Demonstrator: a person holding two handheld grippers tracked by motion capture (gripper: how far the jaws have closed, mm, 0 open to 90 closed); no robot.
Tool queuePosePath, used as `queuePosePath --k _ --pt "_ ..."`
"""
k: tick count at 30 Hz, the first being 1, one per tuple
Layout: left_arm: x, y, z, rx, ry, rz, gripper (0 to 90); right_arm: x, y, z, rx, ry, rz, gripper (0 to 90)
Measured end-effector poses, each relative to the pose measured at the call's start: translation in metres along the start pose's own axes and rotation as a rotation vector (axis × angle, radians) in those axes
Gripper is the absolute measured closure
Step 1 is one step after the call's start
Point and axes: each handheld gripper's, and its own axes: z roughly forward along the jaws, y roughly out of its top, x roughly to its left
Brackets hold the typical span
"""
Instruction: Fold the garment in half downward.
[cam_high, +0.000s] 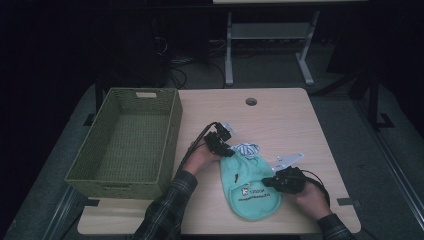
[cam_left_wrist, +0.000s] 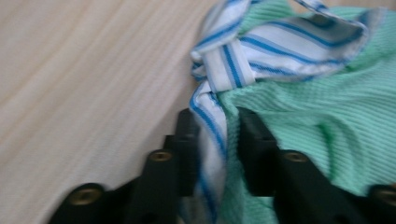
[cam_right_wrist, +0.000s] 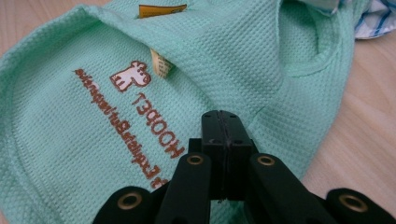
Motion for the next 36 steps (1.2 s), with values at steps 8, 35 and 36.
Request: queuePosePath --k 8,35,36 --pt "0.001 -0.002 -0.002 -0.022 -0.018 -0.016 81.9 -0.004 0.016 -0.011 -0.086 0.003 0.011 89.3" --pt "-0.026 0.006 -0.071 -0.225 -0.027 0.014 83.0 -0.023 0.061 0.055 -0.065 -0.056 0.013 90.0" --pt "-0.028 0.006 -0.072 -0.228 -0.024 0.020 83.1 -0.024 0.063 0.057 -0.073 -0.062 0.013 90.0"
